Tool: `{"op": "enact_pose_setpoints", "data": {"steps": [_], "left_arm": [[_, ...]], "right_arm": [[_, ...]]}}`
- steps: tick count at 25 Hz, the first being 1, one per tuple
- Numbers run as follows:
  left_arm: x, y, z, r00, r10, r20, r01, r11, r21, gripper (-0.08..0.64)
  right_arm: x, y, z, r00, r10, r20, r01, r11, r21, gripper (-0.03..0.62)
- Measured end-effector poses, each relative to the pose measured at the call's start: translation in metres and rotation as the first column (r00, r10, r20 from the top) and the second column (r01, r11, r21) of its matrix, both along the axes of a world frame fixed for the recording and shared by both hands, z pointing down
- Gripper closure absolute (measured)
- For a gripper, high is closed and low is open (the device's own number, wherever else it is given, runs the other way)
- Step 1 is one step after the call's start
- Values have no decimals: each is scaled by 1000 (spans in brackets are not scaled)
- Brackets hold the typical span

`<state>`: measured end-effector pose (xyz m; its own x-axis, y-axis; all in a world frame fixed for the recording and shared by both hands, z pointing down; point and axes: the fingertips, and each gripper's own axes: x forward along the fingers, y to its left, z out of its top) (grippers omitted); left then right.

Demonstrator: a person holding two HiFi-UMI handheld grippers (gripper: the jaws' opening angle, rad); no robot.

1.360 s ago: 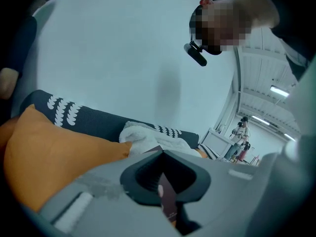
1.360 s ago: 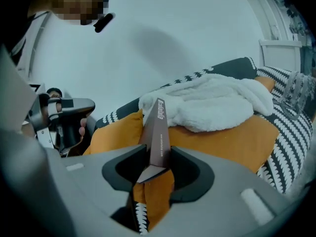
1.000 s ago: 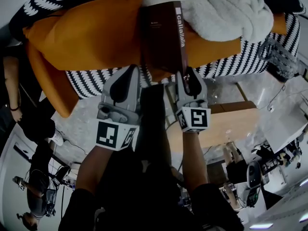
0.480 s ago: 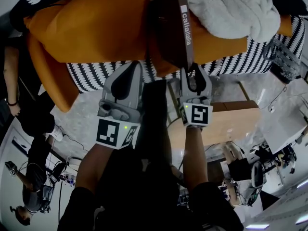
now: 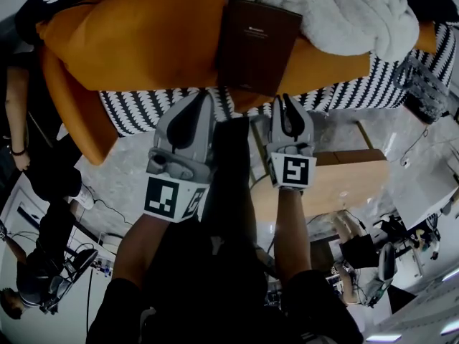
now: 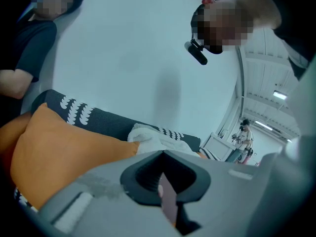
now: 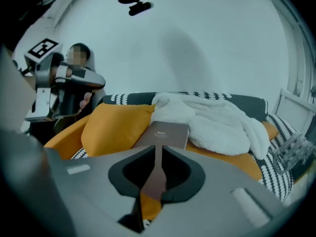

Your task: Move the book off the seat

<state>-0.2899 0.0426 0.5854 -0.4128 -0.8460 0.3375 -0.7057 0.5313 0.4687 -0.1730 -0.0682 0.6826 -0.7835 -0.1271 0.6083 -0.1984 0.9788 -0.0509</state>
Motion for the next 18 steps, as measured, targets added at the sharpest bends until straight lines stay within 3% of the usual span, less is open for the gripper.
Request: {"op": "enact_pose_setpoints", "data": {"steps": [2, 5, 10, 14, 18], "left_arm": [[0, 0, -2, 1000, -3, -2, 3, 1000, 0, 554], [-1, 0, 0, 1000, -7, -7, 7, 1000, -3, 554], [-4, 7, 9, 1000, -7, -13, 7, 1000, -10, 554], [-4, 11, 11, 1000, -13, -17, 12, 1000, -11, 554], [-2, 12, 13, 1000, -12, -21, 12, 1000, -17, 554]], "right_arm": [[-1, 0, -2, 1000, -7, -8, 7, 1000, 6, 538], [1, -3, 7, 999, 39, -16, -40, 997, -72, 525], [8, -7, 26, 995, 92, -27, -94, 989, -117, 504], [14, -3, 45, 991, 126, -51, -134, 965, -227, 449], [20, -5, 61, 986, 148, -79, -164, 948, -273, 434]]}}
